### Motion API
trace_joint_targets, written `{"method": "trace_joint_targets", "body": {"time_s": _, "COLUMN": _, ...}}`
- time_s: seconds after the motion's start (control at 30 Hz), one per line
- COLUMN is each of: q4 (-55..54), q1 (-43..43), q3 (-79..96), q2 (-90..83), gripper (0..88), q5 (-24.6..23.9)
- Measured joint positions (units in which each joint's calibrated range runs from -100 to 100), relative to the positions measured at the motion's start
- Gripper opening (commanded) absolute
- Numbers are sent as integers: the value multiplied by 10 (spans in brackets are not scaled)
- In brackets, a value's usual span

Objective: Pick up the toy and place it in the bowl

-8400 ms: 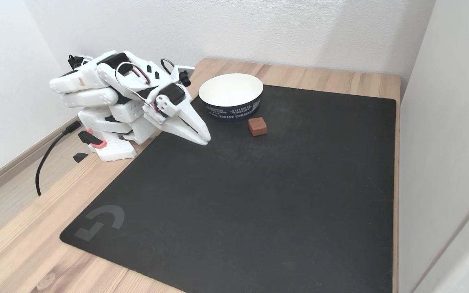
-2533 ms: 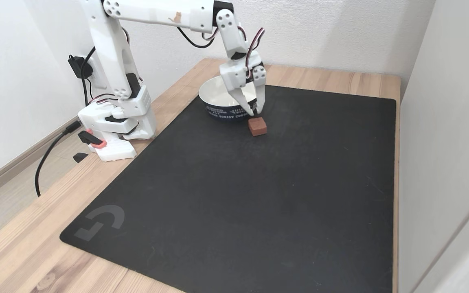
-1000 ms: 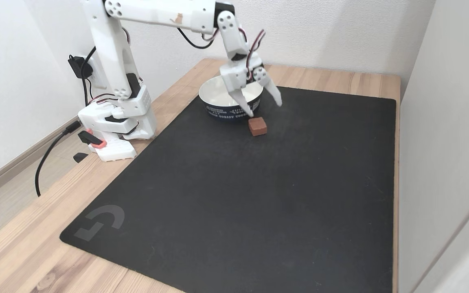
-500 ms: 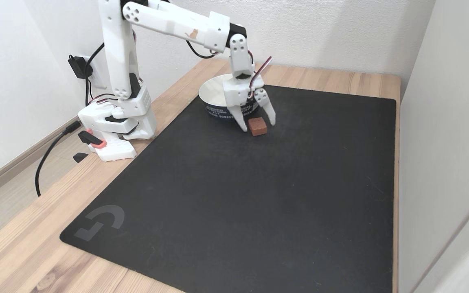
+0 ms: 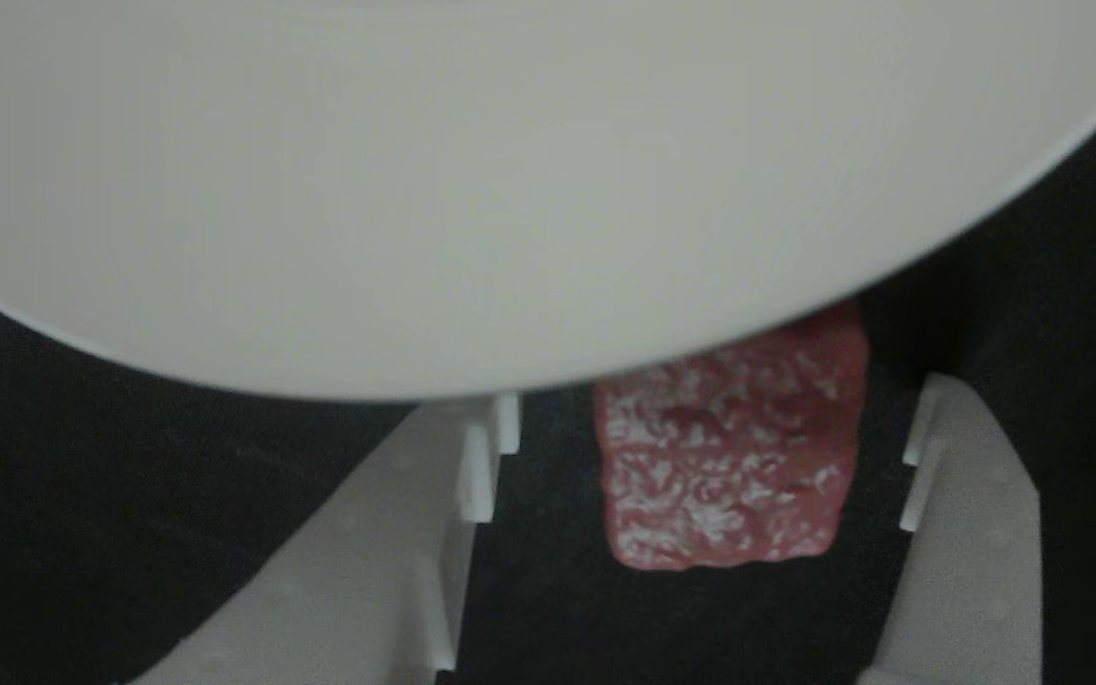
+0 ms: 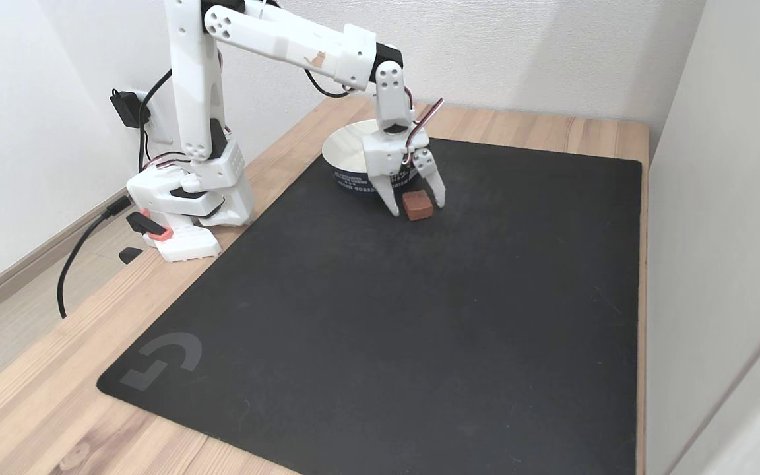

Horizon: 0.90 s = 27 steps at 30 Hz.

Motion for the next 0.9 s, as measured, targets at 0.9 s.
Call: {"method": "trace_joint_targets", "body": {"time_s": 0.9, "q4": -13, "q1": -47, "q3": 9, "q2": -251, "gripper": 23, "q5": -46}}
